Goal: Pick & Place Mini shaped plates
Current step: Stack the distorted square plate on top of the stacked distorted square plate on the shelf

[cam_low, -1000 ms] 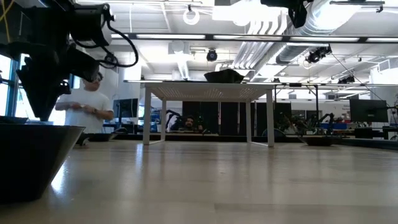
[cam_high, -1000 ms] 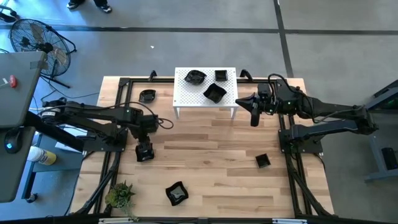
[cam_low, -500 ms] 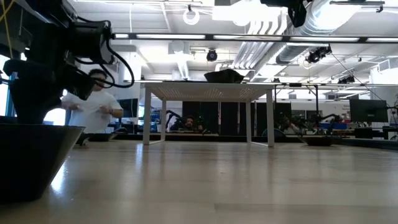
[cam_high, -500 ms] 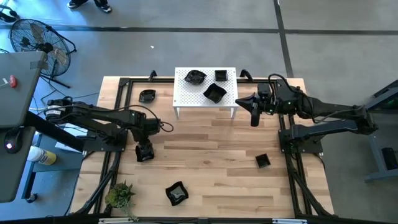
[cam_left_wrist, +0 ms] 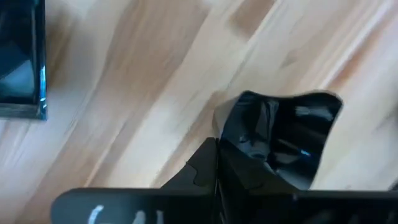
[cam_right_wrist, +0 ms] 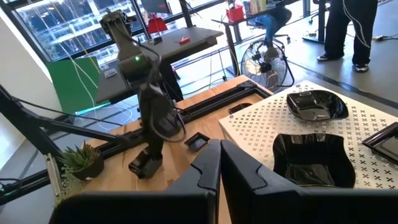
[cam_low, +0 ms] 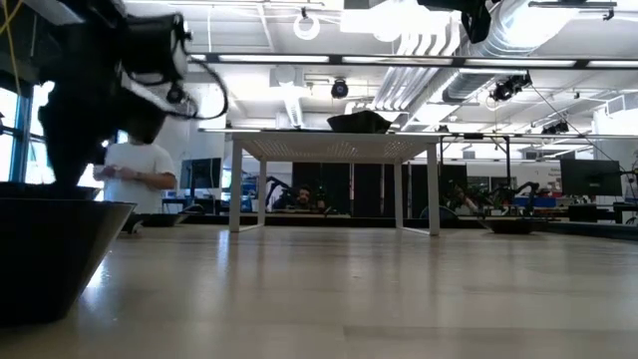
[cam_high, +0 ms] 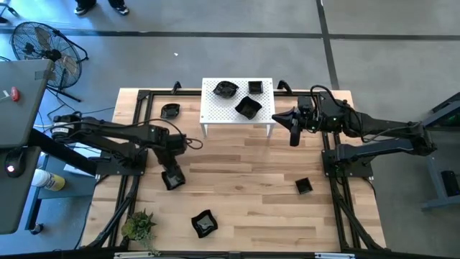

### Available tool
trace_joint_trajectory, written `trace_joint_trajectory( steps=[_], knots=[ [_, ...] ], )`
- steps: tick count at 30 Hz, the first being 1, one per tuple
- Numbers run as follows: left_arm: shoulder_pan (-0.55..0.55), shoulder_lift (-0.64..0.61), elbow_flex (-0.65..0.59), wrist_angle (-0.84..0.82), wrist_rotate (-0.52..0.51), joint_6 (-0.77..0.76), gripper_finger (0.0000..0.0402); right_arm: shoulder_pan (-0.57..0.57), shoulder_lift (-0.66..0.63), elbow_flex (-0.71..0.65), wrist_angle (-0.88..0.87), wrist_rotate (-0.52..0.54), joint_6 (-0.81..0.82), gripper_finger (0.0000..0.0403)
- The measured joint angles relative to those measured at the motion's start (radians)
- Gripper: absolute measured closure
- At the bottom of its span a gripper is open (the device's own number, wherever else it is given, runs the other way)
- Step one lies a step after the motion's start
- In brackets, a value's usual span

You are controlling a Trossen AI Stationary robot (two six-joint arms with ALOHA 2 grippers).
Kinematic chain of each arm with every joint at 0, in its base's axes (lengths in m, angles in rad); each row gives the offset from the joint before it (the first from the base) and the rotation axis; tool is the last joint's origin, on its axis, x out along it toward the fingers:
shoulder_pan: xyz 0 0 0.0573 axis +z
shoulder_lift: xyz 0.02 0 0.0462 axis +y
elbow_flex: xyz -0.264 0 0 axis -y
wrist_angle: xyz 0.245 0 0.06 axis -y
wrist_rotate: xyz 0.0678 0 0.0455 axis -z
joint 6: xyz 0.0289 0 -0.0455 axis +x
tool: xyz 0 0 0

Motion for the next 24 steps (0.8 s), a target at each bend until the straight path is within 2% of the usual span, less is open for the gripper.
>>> trace_joint_trajectory(
  steps=[3, 7, 12, 19, 24],
  knots=[
    [0.000, -0.003, 0.052, 0.046, 0.001, -0.107, 0.0397, 0.000, 0.000, 0.000, 0.000, -0.013, 0.000, 0.0396],
    [0.000, -0.003, 0.101, 0.199, -0.013, -0.306, 0.0399, 0.000, 0.000, 0.000, 0.000, -0.035, 0.000, 0.0396],
    [-0.001, 0.028, 0.115, 0.388, -0.114, -0.469, 0.0399, 0.000, 0.000, 0.000, -0.002, -0.037, 0.000, 0.0396],
    [-0.017, 0.156, 0.113, 0.593, -0.210, -0.595, 0.0399, 0.000, 0.001, 0.000, -0.008, -0.046, 0.000, 0.0396],
    [-0.016, 0.249, 0.114, 0.712, -0.233, -0.671, 0.0399, 0.000, 0.001, 0.000, -0.016, -0.056, 0.001, 0.0396]
  ],
)
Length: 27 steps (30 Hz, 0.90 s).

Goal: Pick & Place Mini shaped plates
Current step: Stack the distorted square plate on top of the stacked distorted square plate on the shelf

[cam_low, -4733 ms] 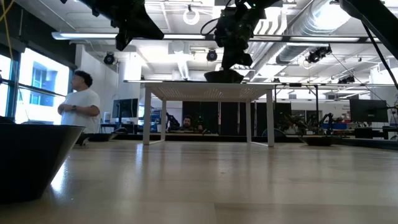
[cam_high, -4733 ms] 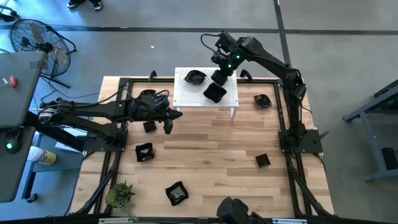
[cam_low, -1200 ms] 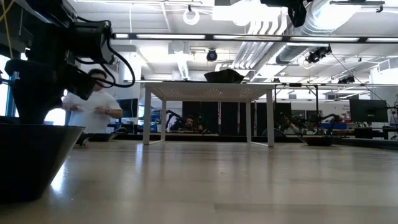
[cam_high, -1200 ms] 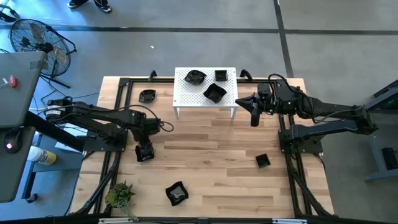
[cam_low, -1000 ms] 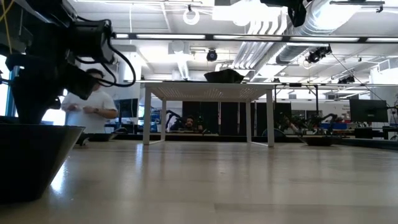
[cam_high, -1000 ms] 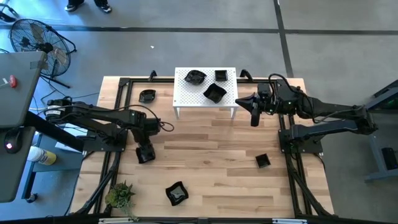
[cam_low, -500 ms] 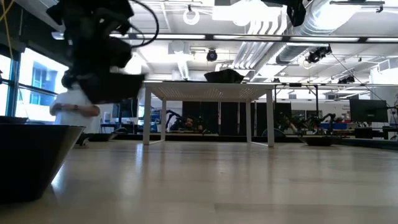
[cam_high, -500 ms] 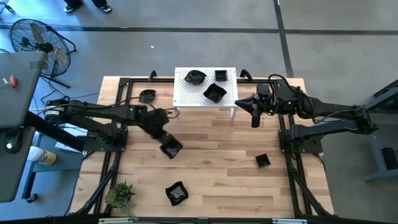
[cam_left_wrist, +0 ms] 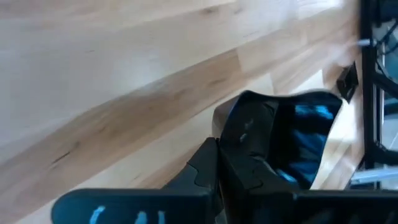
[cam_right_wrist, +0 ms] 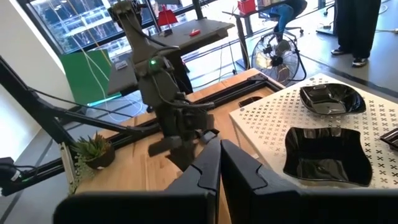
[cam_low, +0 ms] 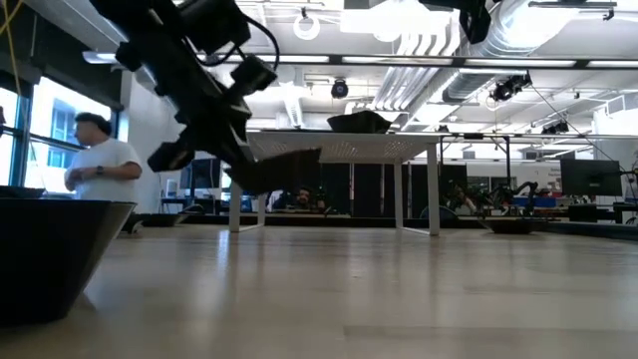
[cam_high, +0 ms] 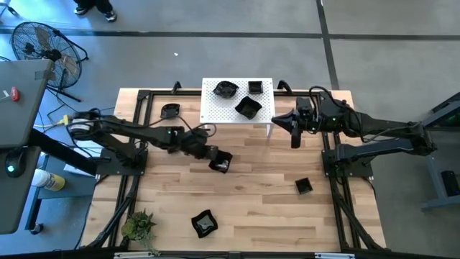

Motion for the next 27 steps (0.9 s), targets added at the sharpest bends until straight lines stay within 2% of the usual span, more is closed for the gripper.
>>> trace_joint_trajectory(
  steps=[7, 17, 27],
  knots=[
    [-0.040, 0.111, 0.000, 0.107, -0.027, -0.072, 0.0399, 0.000, 0.000, 0.000, -0.009, -0.034, -0.004, 0.0396],
    [-0.078, 0.178, 0.000, 0.206, -0.076, -0.162, 0.0397, 0.000, 0.000, 0.000, -0.030, -0.077, 0.018, 0.0396],
    [-0.076, 0.179, 0.057, 0.191, -0.132, -0.054, 0.0349, 0.000, 0.000, 0.000, -0.030, -0.079, 0.006, 0.0396]
  ],
)
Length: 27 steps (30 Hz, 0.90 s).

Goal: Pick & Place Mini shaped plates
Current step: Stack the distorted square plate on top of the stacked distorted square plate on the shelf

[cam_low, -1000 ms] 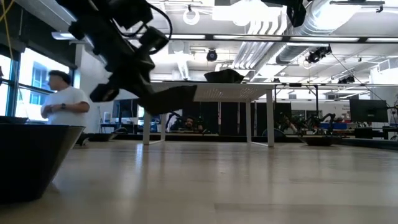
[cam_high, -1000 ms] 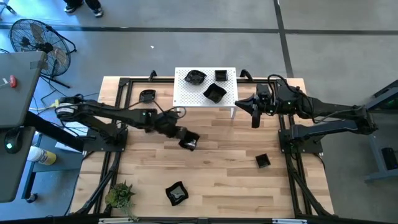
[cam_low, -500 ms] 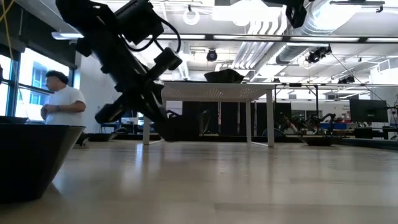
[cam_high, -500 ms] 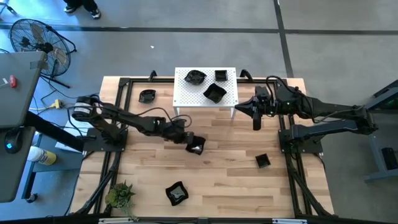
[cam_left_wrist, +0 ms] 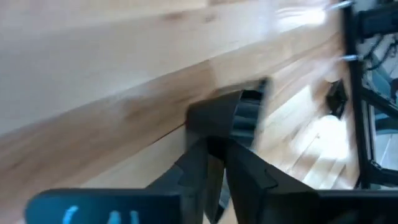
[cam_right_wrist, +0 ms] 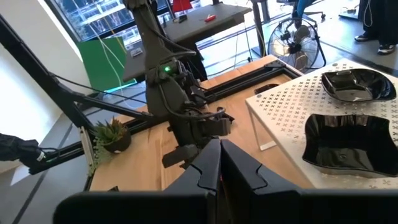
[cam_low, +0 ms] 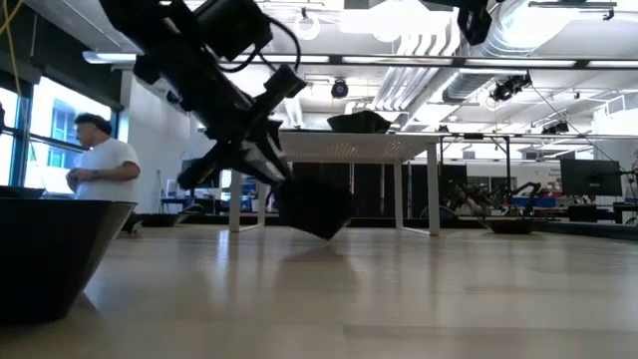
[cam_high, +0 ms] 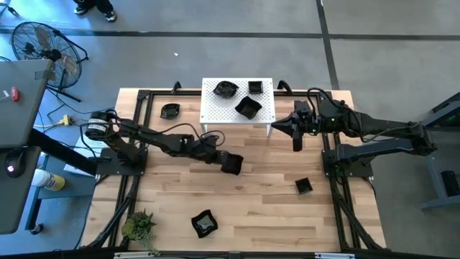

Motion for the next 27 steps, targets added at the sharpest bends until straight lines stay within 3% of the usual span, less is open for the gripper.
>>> trace_joint_trajectory(
  steps=[8, 15, 18, 23, 27],
  knots=[
    [0.000, 0.000, 0.083, -0.068, -0.037, 0.092, 0.0294, 0.000, 0.000, 0.000, 0.000, 0.000, -0.010, 0.0396],
    [-0.001, 0.000, 0.189, -0.141, 0.040, 0.275, 0.0287, 0.000, 0.000, 0.000, -0.002, 0.000, -0.013, 0.0396],
    [-0.009, 0.000, 0.228, -0.163, 0.014, 0.409, 0.0304, 0.000, 0.000, 0.000, -0.010, 0.025, -0.022, 0.0396],
    [-0.024, -0.035, 0.237, -0.181, -0.038, 0.530, 0.0387, 0.000, 0.000, 0.000, -0.037, 0.054, -0.052, 0.0396],
    [-0.059, -0.088, 0.204, -0.187, -0.092, 0.570, 0.0387, 0.000, 0.000, 0.000, -0.092, 0.083, -0.060, 0.0396]
  ],
)
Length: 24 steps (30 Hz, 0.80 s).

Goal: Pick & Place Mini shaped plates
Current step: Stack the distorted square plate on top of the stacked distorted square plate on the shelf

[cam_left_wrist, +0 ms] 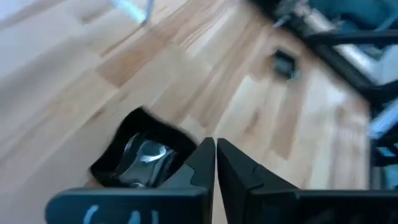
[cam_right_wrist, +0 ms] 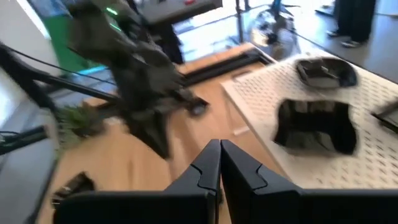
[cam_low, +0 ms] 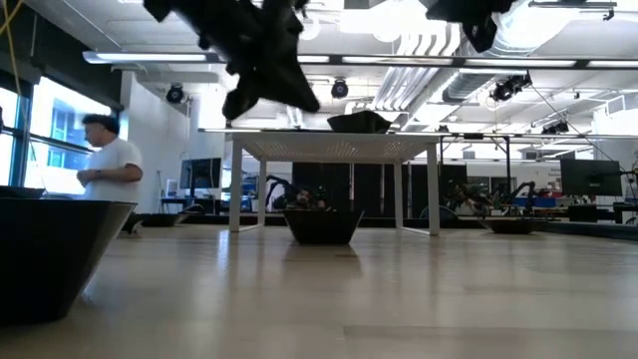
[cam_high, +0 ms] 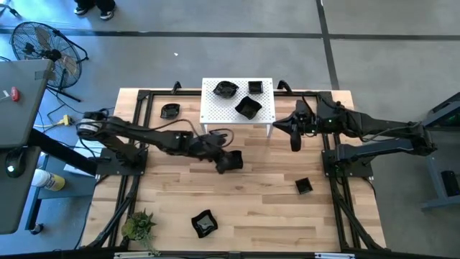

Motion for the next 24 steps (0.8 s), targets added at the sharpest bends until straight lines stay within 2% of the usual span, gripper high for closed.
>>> trace_joint_trajectory(
  steps=[5, 10, 15, 18, 24],
  knots=[
    [0.018, -0.118, -0.075, 0.088, -0.002, 0.059, 0.0398, 0.000, 0.001, 0.000, -0.071, 0.085, 0.011, 0.0396],
    [0.058, -0.234, -0.137, 0.121, -0.015, 0.136, 0.0400, 0.000, 0.004, 0.000, -0.072, 0.102, 0.022, 0.0396],
    [0.080, -0.351, -0.238, 0.267, -0.035, 0.208, 0.0401, 0.000, 0.025, 0.000, -0.109, 0.162, 0.024, 0.0396],
    [0.080, -0.400, -0.325, 0.341, -0.045, 0.211, 0.0401, 0.000, 0.050, 0.000, -0.123, 0.164, 0.036, 0.0396],
    [0.079, -0.511, -0.473, 0.376, 0.055, 0.187, 0.0401, 0.000, 0.126, 0.000, -0.107, 0.164, 0.102, 0.0396]
  ],
)
